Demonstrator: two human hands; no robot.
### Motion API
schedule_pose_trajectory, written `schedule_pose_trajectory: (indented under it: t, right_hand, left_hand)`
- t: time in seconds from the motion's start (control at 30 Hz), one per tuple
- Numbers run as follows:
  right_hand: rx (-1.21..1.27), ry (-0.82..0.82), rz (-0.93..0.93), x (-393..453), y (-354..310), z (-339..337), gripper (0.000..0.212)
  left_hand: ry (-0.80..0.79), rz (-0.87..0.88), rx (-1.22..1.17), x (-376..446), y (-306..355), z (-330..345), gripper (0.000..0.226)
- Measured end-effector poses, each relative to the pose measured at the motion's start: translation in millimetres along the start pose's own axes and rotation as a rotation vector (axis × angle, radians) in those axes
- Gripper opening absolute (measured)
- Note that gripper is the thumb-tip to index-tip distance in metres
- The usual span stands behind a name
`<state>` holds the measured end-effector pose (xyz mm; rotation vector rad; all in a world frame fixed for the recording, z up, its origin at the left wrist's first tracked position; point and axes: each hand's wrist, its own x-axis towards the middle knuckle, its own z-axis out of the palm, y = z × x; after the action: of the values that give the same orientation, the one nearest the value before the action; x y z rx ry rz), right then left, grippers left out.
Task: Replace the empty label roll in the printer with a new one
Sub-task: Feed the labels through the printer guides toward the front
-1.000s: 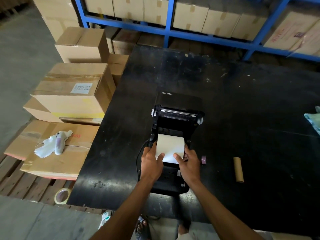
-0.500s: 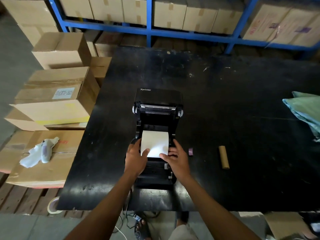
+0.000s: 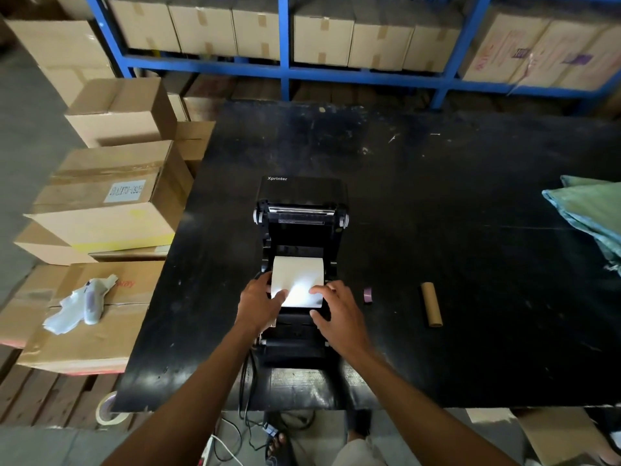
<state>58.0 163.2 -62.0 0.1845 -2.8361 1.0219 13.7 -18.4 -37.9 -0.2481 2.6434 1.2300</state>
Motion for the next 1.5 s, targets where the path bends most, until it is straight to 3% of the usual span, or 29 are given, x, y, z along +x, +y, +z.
schedule_pose_trajectory:
  t: [0.13,0.3,0.4,0.7,0.97,1.13,1.4,1.5]
  right_hand:
    - [-0.065,-0.016,0.005,2.8,-1.9,-4.1,0.034]
    - [-0.237,-0.046,-0.008,6.9,-6.6,-9.4,0.059]
    - [-0.322,-0.01,-0.031,12.4,-10.4,-11.7,0.063]
    - [-0.552,0.009,-0.233,28.4,-17.9,-17.6,0.046]
    - [-0.532,0.117,-0.388,31.3,-3.7,-20.8,0.022]
    - [-0.489,0.187,-0.423,26.8,-2.5,-22.0,0.017]
    - [-0.385,0.093,-0.366,0.4,3.7,-16.8,0.019]
    - [-0.281,0.006,-0.267,-9.6,6.4,-17.9,0.023]
  left_hand:
    - [-0.016,-0.004,-0.005,-0.9,2.9,-2.7,0.05]
    - [-0.035,-0.003,-0.058,-4.6,3.7,-5.8,0.049]
    - [-0.035,-0.014,-0.123,-6.4,4.8,-7.6,0.044]
    - [-0.031,-0.027,-0.195,-9.8,3.1,-8.3,0.032]
    - [-0.047,-0.068,-0.257,-15.3,3.1,-10.5,0.037]
    - [0.061,-0.181,-0.325,-17.1,-3.3,-13.0,0.032]
    - [-0.054,-0.26,-0.443,-19.2,-11.8,-12.8,0.031]
    - [-0.078,-0.266,-0.416,-19.0,-15.1,-12.2,0.029]
